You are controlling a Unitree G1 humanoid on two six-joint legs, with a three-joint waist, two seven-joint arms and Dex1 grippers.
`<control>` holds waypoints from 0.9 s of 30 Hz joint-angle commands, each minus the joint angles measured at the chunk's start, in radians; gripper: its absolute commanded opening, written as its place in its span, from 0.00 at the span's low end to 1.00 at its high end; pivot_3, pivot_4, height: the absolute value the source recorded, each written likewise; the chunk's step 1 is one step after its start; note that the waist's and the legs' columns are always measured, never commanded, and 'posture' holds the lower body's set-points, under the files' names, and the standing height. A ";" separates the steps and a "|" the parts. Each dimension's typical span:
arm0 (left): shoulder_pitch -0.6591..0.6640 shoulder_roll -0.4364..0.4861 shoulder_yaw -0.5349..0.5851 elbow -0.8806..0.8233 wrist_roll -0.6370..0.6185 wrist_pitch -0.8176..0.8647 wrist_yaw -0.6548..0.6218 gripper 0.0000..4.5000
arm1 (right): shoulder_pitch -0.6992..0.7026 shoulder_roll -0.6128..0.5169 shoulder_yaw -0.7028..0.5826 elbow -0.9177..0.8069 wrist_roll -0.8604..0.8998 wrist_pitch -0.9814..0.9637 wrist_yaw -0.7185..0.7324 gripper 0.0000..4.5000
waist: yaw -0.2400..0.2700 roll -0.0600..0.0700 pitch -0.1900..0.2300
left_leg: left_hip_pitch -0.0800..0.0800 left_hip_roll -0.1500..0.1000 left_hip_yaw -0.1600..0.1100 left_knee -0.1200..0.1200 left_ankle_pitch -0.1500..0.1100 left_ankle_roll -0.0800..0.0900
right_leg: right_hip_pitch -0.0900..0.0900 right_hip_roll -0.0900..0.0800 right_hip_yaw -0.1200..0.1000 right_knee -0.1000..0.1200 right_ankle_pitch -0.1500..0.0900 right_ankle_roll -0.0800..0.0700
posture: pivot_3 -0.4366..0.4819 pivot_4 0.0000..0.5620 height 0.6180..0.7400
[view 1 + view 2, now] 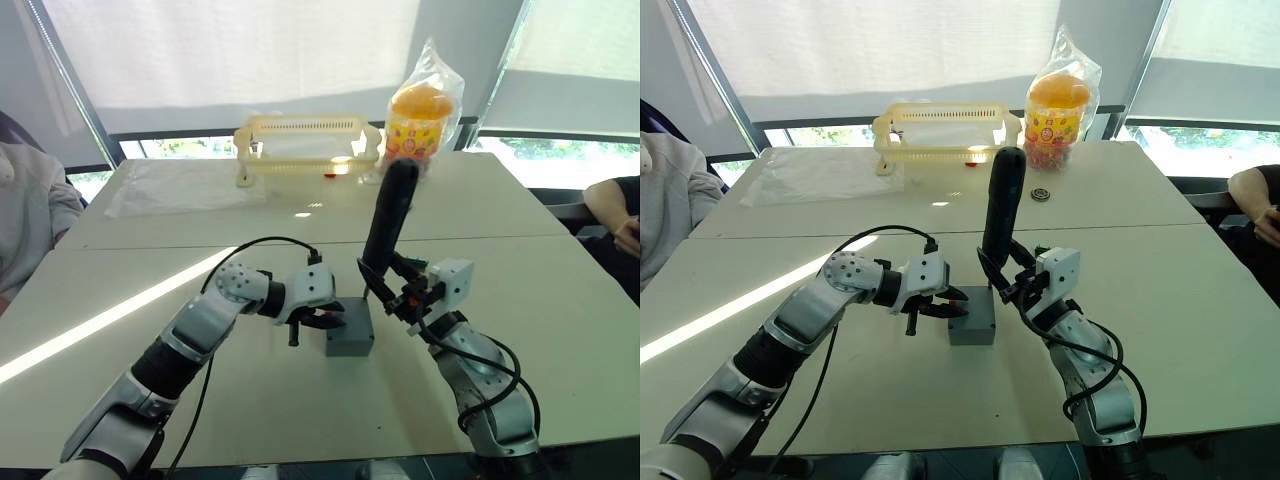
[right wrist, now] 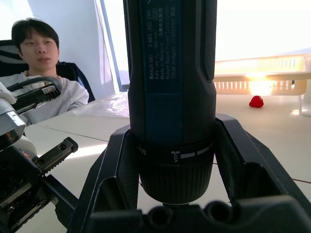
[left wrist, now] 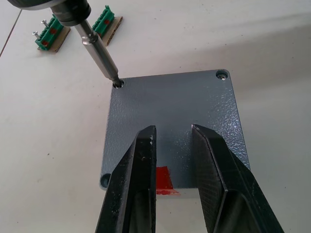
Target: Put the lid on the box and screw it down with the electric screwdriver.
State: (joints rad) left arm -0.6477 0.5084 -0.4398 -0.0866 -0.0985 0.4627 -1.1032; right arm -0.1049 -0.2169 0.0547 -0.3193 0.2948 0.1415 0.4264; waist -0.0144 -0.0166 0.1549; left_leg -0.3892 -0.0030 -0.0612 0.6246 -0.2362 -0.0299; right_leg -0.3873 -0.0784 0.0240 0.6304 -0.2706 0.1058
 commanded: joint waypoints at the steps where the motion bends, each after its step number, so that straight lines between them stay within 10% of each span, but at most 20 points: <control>1: 0.021 0.010 -0.043 0.035 0.043 0.012 0.000 0.25 | 0.025 -0.018 0.016 0.040 -0.028 0.058 -0.007 0.40 | 0.000 0.000 0.000 | 0.000 0.000 0.000 0.000 0.000 0.000 | 0.000 0.000 0.000 0.000 0.000 0.000 | 0.48 0.27 1.00; 16: 0.020 0.000 -0.047 0.063 0.045 -0.005 0.001 0.25 | -0.313 -0.111 -0.223 -0.383 0.288 0.511 -0.183 0.40 | 0.004 0.008 0.011 | -0.006 -0.001 0.000 0.001 0.000 0.000 | -0.005 -0.003 0.001 -0.001 0.001 0.000 | 0.48 0.27 1.00; 27: 0.021 -0.069 0.144 -0.051 -0.133 0.142 0.067 0.25 | -0.619 -0.491 -0.508 -0.113 0.709 1.178 -0.257 0.40 | 0.004 0.010 0.020 | -0.011 0.000 0.000 0.000 0.000 0.000 | -0.008 -0.003 -0.001 -0.002 0.001 -0.001 | 0.48 0.27 1.00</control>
State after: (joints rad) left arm -0.6160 0.4420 -0.3507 -0.1022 -0.1919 0.5672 -1.0506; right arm -0.6731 -0.6233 -0.3985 -0.4515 0.9335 1.2010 0.1519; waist -0.0106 -0.0069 0.1750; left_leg -0.4063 -0.0033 -0.0613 0.6282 -0.2360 -0.0296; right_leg -0.3998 -0.0817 0.0223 0.6292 -0.2696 0.1052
